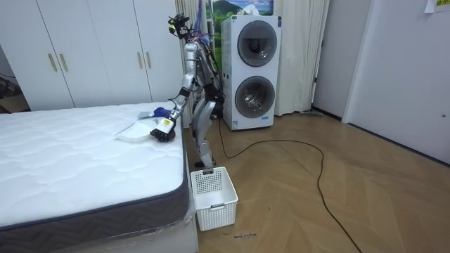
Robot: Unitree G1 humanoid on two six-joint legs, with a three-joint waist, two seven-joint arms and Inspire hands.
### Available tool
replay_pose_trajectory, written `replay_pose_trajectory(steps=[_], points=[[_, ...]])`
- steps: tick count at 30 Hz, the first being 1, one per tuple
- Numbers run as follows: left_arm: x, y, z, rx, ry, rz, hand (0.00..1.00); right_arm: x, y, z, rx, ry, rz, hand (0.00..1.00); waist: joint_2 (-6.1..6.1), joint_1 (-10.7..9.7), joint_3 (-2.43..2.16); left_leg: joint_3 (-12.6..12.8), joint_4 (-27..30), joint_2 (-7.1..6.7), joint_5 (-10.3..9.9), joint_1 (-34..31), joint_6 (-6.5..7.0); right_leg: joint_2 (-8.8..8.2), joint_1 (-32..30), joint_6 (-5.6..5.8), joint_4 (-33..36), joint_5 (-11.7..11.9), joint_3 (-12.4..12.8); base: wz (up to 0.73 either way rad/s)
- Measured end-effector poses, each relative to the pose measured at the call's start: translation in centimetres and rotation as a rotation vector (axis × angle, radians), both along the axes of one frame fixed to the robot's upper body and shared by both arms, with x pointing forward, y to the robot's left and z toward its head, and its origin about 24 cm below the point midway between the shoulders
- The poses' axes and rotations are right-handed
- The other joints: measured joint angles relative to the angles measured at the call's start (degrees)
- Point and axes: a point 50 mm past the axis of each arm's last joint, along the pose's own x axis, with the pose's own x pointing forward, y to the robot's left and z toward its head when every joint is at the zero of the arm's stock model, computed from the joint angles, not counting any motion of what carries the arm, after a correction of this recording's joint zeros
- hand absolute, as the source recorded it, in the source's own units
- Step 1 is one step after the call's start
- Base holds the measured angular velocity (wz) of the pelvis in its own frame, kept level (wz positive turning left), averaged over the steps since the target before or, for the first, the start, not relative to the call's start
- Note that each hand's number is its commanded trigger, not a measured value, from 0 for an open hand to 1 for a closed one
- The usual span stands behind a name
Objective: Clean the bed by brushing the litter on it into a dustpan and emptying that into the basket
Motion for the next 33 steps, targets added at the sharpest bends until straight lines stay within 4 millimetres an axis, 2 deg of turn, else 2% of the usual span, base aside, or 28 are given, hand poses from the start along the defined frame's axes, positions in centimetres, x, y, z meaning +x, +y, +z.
replay_pose_trajectory(steps=[18,22,26,33], points=[[-1.1,0.5,-1.0,-0.015,0.067,-0.007,1.00,0.1,0.0,0.1,-0.006,-0.014,0.004,0.00,0.10,0.44,-0.19,1.64,-2.43,0.13,-0.08,3.26,0.17,0.18,2.39,0.45,-1.60,-0.25,1.21,-0.02],[-1.0,0.5,-0.9,0.040,0.079,-0.077,1.00,-0.3,-0.3,0.1,-0.005,-0.023,-0.020,0.00,0.12,1.71,-0.23,2.33,-3.02,0.19,-0.08,4.02,0.17,0.25,2.59,0.51,-1.76,-0.21,1.46,-0.06],[-1.3,0.6,-1.1,0.085,0.101,-0.117,1.00,-0.4,-1.0,0.3,0.003,-0.057,-0.057,0.00,0.89,1.61,-0.76,2.83,-3.30,0.38,-0.08,4.10,0.18,0.24,2.67,0.51,-2.08,-0.20,1.51,-0.01],[-1.6,0.6,-0.9,0.215,0.093,-0.222,1.00,0.0,-1.6,0.7,0.053,-0.131,-0.183,0.00,1.11,1.59,-0.80,2.97,-2.64,1.04,-0.07,4.13,0.18,0.07,3.08,0.48,-2.03,-0.20,1.20,0.03]])
